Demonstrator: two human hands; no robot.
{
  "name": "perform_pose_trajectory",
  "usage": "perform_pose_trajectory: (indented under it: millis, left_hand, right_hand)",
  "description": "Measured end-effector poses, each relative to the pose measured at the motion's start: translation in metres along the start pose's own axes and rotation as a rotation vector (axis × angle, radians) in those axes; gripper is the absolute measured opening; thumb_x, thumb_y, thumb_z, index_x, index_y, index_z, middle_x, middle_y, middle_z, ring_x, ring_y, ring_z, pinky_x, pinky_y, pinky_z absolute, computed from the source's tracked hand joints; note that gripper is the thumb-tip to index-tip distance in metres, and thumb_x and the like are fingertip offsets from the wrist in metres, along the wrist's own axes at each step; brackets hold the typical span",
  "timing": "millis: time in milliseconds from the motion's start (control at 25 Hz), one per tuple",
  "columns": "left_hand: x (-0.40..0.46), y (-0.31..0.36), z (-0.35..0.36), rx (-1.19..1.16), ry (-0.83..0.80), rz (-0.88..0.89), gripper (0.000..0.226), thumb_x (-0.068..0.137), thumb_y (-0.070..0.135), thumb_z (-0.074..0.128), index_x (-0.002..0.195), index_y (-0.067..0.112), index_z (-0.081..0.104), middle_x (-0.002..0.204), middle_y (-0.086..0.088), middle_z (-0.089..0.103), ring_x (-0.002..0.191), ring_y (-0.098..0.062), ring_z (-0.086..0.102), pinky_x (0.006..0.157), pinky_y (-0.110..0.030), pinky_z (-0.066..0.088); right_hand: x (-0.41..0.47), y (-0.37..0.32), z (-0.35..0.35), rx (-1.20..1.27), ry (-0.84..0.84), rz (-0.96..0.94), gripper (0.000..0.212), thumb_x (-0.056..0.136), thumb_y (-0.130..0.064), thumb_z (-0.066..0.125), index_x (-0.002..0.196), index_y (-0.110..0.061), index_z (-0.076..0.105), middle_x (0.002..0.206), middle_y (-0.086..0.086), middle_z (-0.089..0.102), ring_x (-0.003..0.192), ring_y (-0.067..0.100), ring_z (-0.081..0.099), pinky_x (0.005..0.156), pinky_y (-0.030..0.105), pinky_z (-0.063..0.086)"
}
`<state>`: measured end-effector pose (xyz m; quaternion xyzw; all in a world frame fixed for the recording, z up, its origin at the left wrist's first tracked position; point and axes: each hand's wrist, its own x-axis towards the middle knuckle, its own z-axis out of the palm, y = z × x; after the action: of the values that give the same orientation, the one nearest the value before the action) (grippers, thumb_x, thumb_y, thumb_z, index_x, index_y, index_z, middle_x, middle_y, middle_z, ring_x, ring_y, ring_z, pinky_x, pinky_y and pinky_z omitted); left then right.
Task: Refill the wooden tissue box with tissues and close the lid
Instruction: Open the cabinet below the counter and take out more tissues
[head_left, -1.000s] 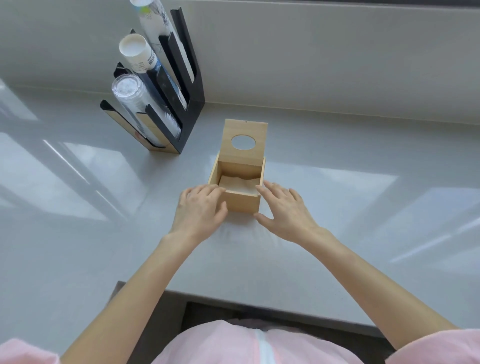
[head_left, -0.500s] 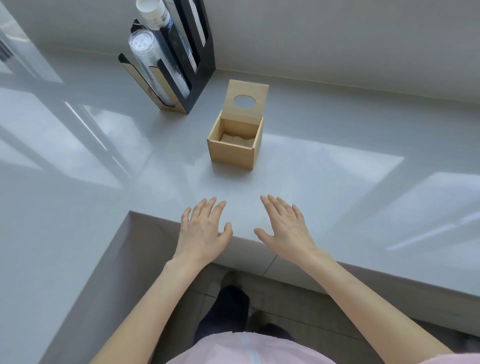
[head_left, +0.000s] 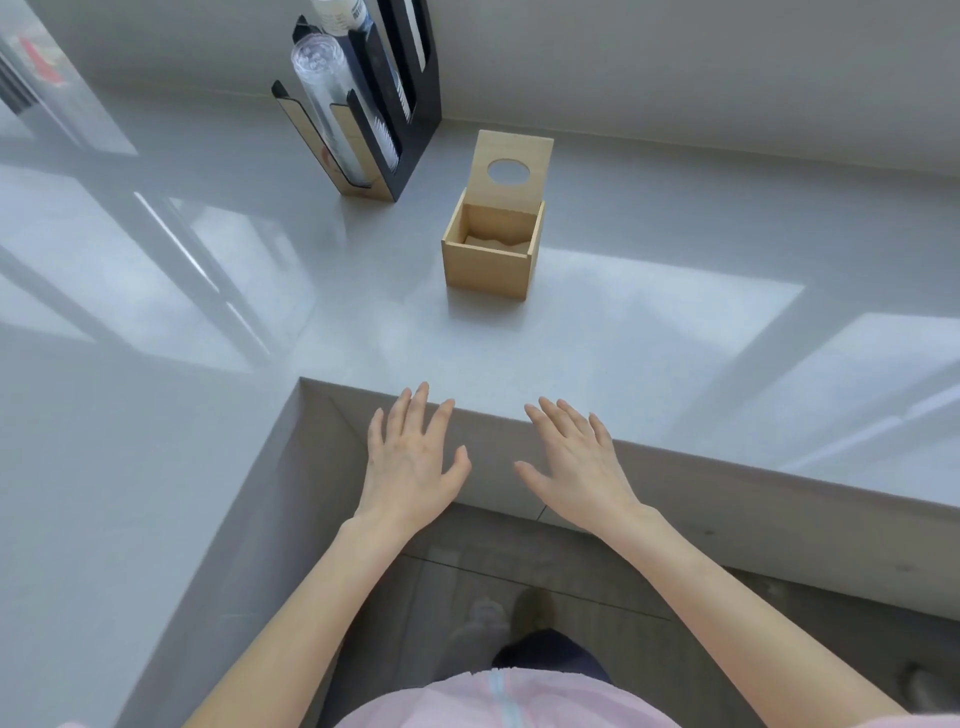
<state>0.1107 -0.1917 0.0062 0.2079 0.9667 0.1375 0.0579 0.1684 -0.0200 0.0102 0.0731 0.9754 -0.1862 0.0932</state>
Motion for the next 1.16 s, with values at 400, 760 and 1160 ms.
perform_pose_trajectory:
  millis: [400,760,1160]
  left_hand:
    - [-0.028,-0.046,0.004,0.011,0.021,0.148,0.059,0.089,0.035,0.041,0.142,0.016,0.024,0.154,-0.009,0.020,0.143,-0.021,0.011,0.116,-0.043,0.005]
    - [-0.028,-0.051,0.024,0.016,-0.020,0.204,0.059,0.088,0.032,0.044,0.142,0.014,0.027,0.152,-0.009,0.026,0.142,-0.022,0.018,0.116,-0.043,0.008]
    - [-0.003,-0.049,0.081,0.091,-0.043,0.272,0.061,0.090,0.033,0.039,0.143,0.010,0.022,0.153,-0.005,0.025,0.142,-0.020,0.018,0.116,-0.041,0.010]
  right_hand:
    - [-0.039,-0.052,0.046,0.033,0.028,0.115,0.062,0.093,-0.037,0.042,0.147,-0.019,0.016,0.158,0.000,0.014,0.146,0.014,0.004,0.118,0.039,0.000]
    - [-0.036,-0.050,0.065,0.046,0.072,0.121,0.060,0.094,-0.033,0.042,0.146,-0.016,0.019,0.157,0.000,0.017,0.145,0.012,0.007,0.118,0.034,0.001]
    - [-0.006,-0.010,0.111,0.028,0.107,0.114,0.060,0.093,-0.026,0.043,0.146,-0.012,0.019,0.157,0.004,0.017,0.145,0.016,0.009,0.119,0.035,0.005]
